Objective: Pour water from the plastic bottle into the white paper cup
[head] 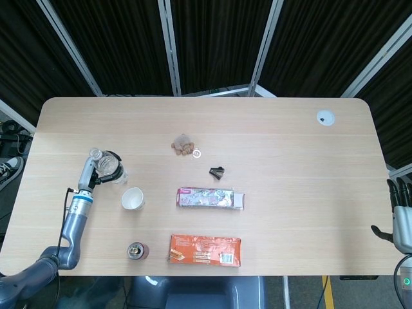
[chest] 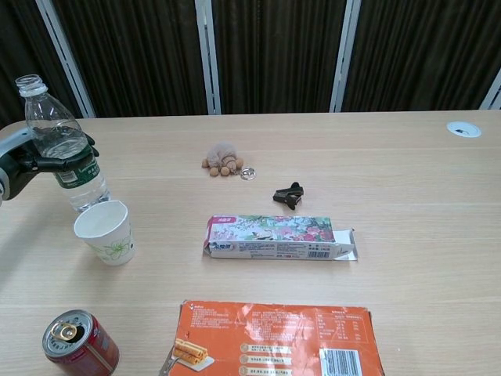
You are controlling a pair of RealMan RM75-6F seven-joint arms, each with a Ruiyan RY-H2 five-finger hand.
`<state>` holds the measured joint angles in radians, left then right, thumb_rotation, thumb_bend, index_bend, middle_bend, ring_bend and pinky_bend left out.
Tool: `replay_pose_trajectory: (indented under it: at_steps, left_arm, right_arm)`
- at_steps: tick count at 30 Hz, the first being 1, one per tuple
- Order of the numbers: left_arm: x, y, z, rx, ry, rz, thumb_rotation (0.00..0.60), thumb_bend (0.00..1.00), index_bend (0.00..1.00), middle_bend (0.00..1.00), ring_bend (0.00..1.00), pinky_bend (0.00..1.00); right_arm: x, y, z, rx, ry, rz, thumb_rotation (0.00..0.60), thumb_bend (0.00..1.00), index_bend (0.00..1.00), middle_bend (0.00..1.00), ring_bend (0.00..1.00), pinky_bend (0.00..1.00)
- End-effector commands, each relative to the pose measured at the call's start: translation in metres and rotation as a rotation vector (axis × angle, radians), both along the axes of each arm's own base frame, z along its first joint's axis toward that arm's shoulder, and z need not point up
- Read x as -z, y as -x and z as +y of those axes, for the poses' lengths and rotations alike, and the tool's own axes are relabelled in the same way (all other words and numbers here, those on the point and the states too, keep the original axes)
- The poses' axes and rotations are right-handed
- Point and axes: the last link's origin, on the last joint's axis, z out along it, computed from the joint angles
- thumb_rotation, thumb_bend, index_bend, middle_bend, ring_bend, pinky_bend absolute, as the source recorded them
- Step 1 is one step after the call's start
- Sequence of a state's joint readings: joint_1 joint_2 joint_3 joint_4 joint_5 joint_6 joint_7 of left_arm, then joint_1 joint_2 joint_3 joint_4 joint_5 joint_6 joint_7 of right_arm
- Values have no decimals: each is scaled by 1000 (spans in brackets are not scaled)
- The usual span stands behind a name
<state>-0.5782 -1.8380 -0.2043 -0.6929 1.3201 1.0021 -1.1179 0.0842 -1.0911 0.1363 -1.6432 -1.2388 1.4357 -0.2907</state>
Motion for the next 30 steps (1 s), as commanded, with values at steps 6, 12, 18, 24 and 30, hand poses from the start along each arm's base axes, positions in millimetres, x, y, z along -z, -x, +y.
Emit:
replay_pose_trajectory:
  at_steps: [6, 12, 18, 24, 30]
  left_arm:
    - [4, -1, -1, 18, -1, 22, 600, 380, 495, 423, 329, 351]
    - [6, 2, -3, 14, 16, 29, 600, 82, 448, 386, 303, 342]
    - [4, 1, -1, 19, 8, 27, 600, 2, 355, 317, 247, 302]
    - [0, 3, -4, 33, 3, 36, 600, 0, 290, 275, 210, 257]
    - [-15, 10, -10, 65, 54, 100, 600, 0, 44, 48, 18, 41]
  right_arm:
    - [0, -1, 0, 1, 0, -1, 600, 0, 0, 0, 0, 0]
    - [0, 0, 0, 0, -2, 0, 600, 0, 0, 0, 0, 0]
    - [0, 0, 0, 1, -1, 0, 600, 0, 0, 0, 0, 0]
    - [0, -1, 1, -6, 1, -2, 600, 0, 0, 0, 0, 0]
    - [-2, -4, 2, -15, 4, -11, 600, 0, 0, 0, 0, 0]
